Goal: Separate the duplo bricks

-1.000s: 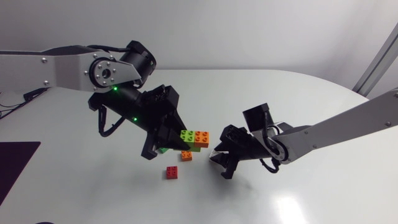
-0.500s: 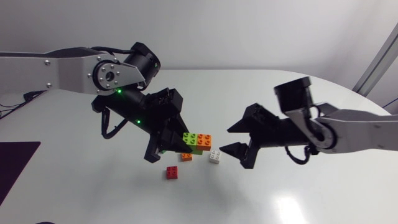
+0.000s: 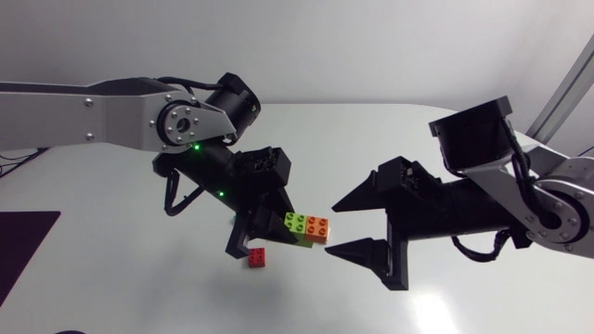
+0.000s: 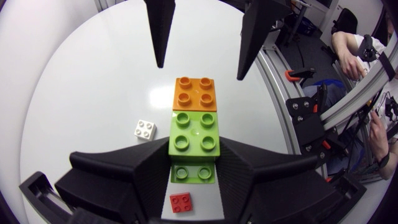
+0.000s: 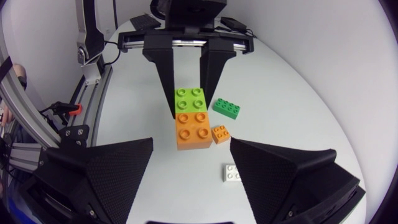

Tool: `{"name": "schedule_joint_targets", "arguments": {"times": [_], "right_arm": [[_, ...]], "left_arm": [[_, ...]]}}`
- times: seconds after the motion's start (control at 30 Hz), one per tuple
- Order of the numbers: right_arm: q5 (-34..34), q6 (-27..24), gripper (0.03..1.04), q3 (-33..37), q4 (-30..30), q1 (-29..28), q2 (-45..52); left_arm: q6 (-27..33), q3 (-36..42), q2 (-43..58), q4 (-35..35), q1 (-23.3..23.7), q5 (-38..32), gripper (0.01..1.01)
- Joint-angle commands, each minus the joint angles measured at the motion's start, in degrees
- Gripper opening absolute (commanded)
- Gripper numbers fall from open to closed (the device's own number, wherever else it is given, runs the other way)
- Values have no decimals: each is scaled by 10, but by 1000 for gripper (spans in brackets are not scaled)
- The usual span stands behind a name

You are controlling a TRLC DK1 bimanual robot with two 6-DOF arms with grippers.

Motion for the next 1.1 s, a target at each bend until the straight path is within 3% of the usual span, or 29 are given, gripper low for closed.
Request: {"name": "schedule_joint_targets", "arguments": {"times": [0.0,0.23,0.57,0.8,1.07], "right_arm": [[0,1,893,2,-7,16,4],[8,14,869,4,4,33,25],[11,26,420,-9,25,35,40],[9,25,192,-9,23,35,51],[-31,34,180,8,1,26,62]], "left_arm": [[1,8,13,-8,-7,-4,328],[-1,10,3,-13,-21,-6,328],[-1,16,3,-13,-29,-21,326],[-2,22,-1,-11,-35,-29,328],[-5,14,-7,2,-37,-40,328]]}}
